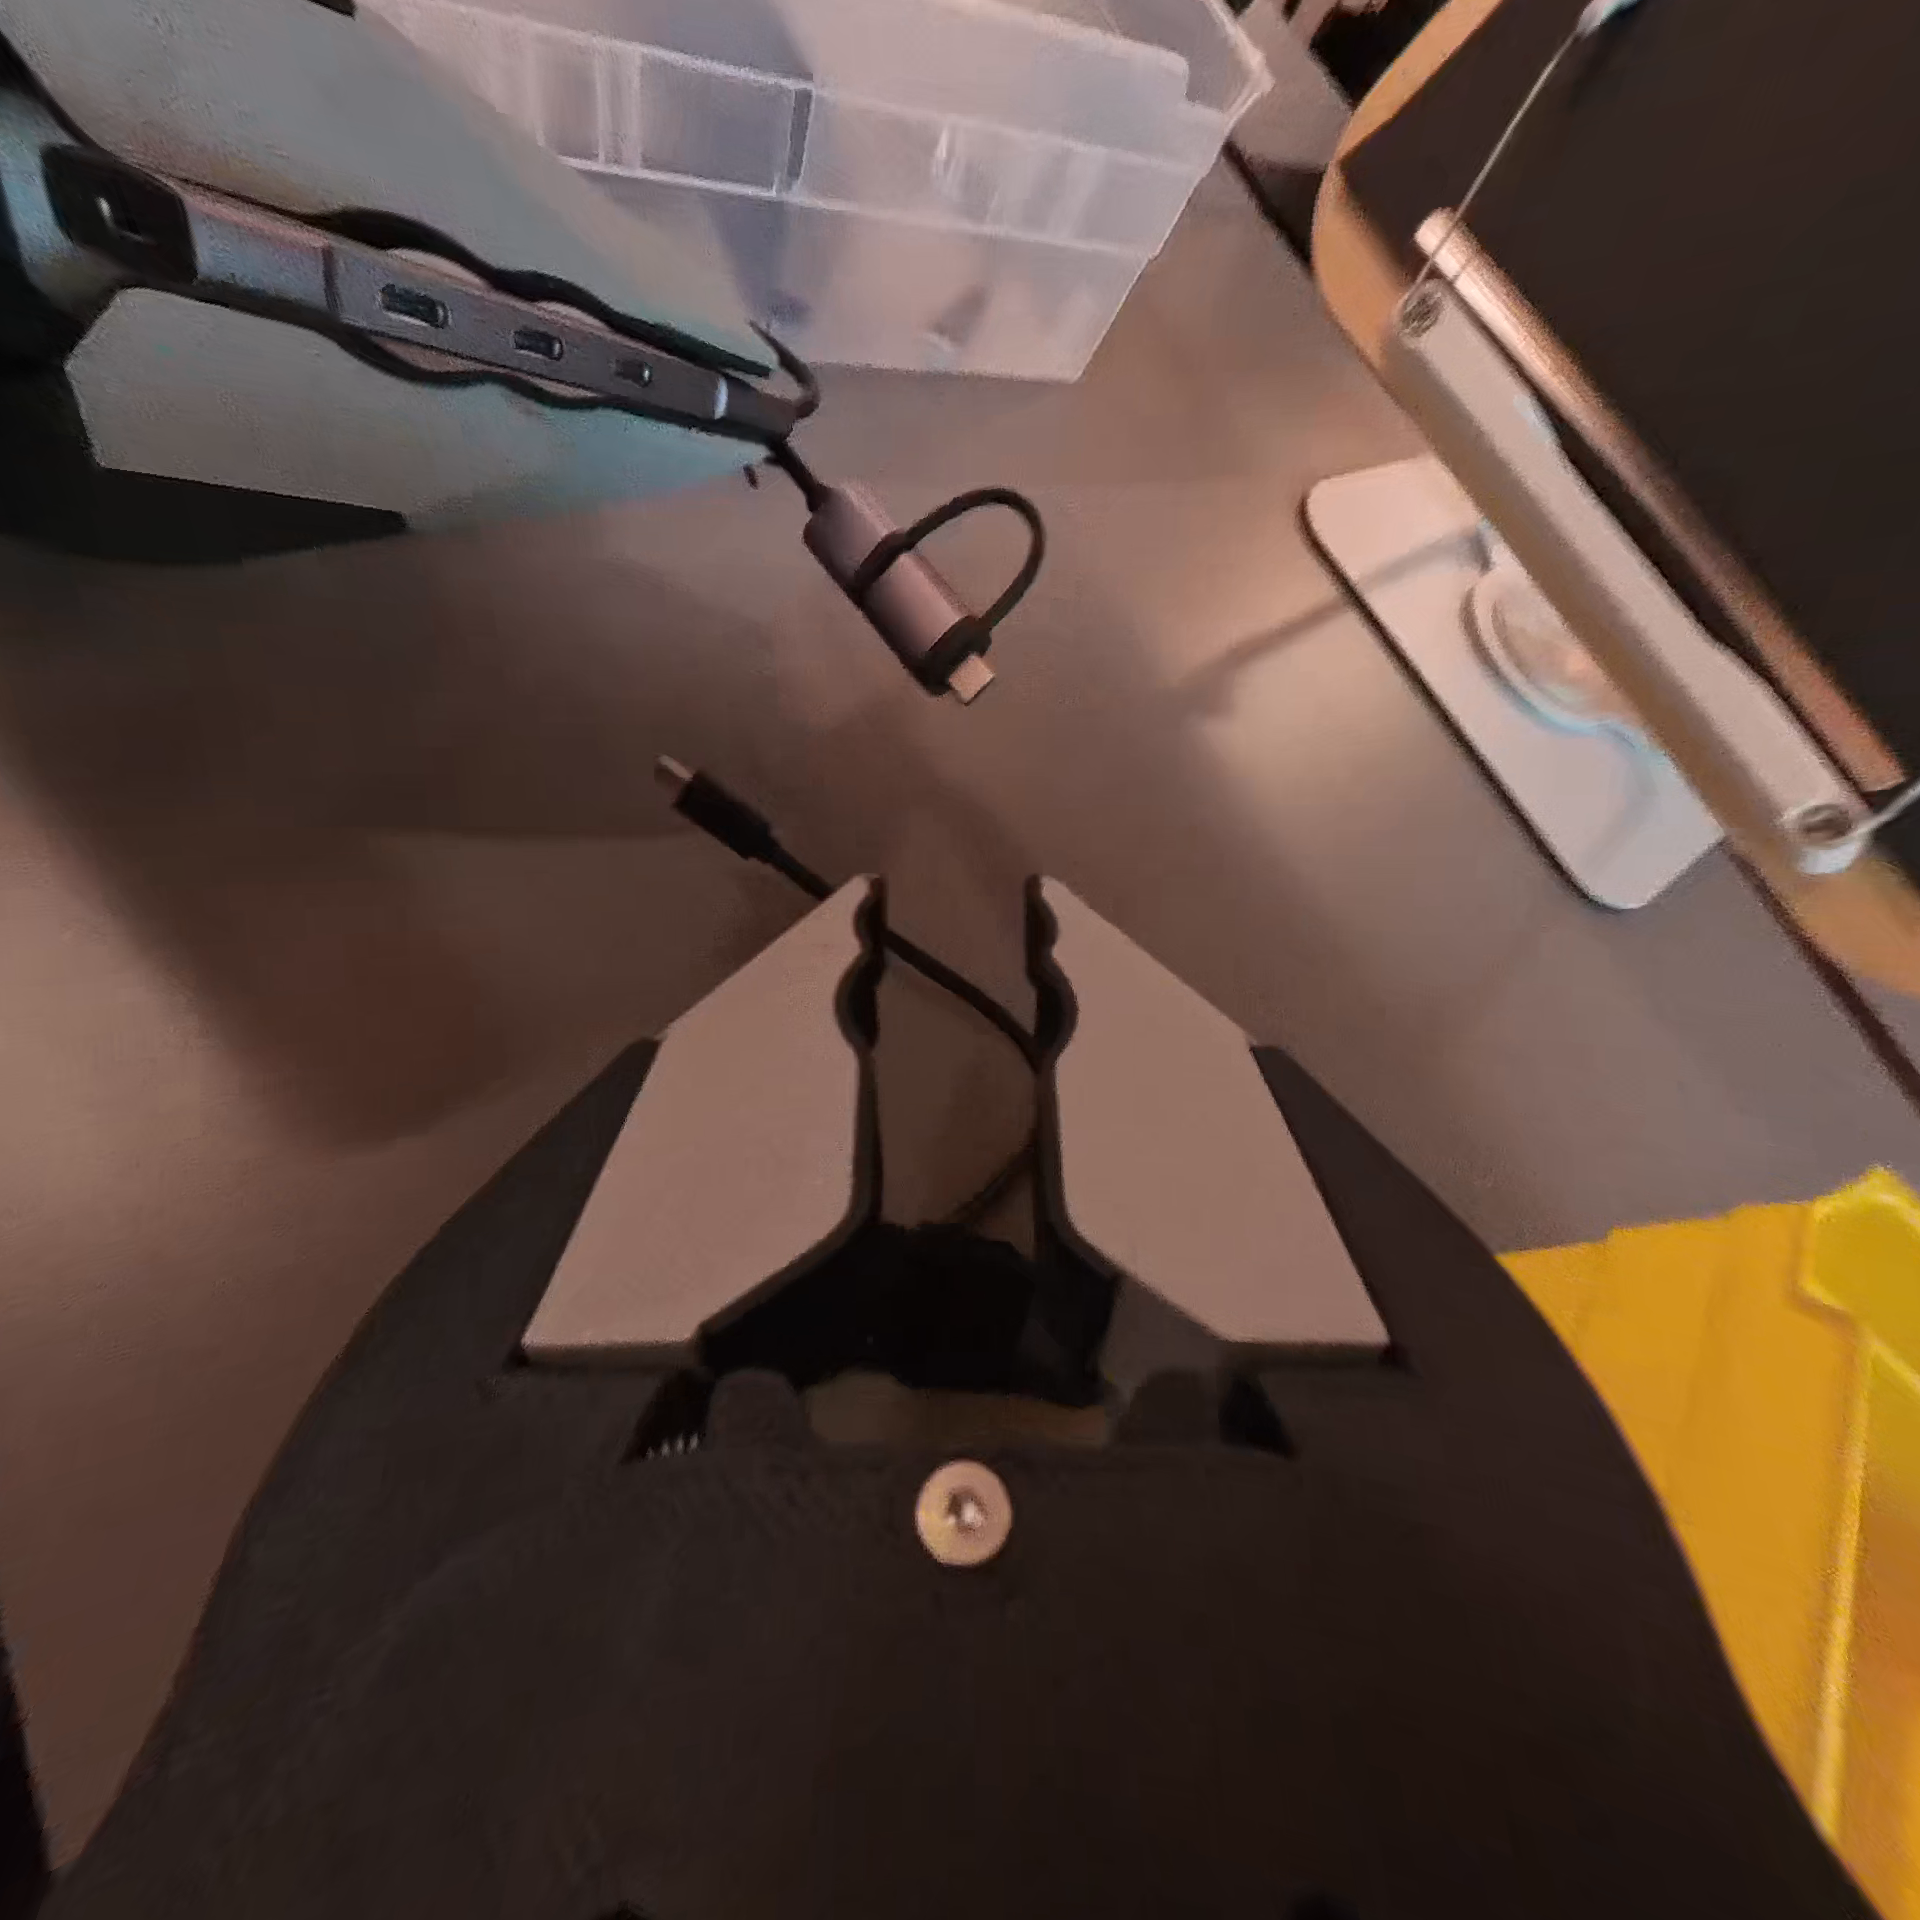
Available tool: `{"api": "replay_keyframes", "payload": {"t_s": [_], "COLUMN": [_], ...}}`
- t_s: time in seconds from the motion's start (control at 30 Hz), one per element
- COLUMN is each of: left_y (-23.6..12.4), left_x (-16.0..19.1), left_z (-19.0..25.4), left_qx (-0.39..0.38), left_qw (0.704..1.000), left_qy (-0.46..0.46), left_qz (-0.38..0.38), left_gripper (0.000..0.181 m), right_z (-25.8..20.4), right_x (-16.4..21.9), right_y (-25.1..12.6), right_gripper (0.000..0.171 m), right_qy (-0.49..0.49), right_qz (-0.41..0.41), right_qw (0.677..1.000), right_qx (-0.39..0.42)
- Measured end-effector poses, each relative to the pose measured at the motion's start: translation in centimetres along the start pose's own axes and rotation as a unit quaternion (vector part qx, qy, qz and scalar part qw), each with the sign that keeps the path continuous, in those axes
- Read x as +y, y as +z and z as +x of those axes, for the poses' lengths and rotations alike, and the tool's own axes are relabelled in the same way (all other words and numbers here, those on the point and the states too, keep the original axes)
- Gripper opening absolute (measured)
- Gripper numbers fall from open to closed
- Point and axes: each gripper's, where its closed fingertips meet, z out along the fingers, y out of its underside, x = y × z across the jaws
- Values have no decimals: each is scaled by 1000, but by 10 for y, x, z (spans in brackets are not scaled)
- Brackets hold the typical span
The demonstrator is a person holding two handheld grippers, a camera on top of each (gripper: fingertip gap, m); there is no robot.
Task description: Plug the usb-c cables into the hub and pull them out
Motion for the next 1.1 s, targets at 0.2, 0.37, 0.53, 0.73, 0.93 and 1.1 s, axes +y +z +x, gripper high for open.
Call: {"api": "replay_keyframes", "payload": {"t_s": [0.2, 0.37, 0.53, 0.73, 0.93, 1.1], "left_y": [0, -1, 0, -1, -6, -9], "left_x": [3, 3, 0, 0, -12, -17], "left_z": [-4, -2, 4, 4, 7, 9], "left_qx": [-5, 2, 21, 21, 46, 52], "left_qw": [1000, 1000, 1000, 1000, 996, 996], "left_qy": [-9, -14, -16, -17, -49, -41], "left_qz": [-4, -1, 7, 9, 50, 65], "left_gripper": [7, 7, 6, 6, 6, 6], "right_z": [-20, -37, -38, -30, -8, -11], "right_x": [8, 12, 18, -14, -43, -46], "right_y": [22, 45, 46, 22, -8, -4], "right_gripper": [41, 23, 10, 4, 2, 1], "right_qy": [-43, -52, -63, -155, -332, -453], "right_qz": [-13, -44, -51, 44, 83, 19], "right_qw": [998, 992, 991, 986, 918, 834], "right_qx": [-49, -110, -107, -35, 198, 315]}}
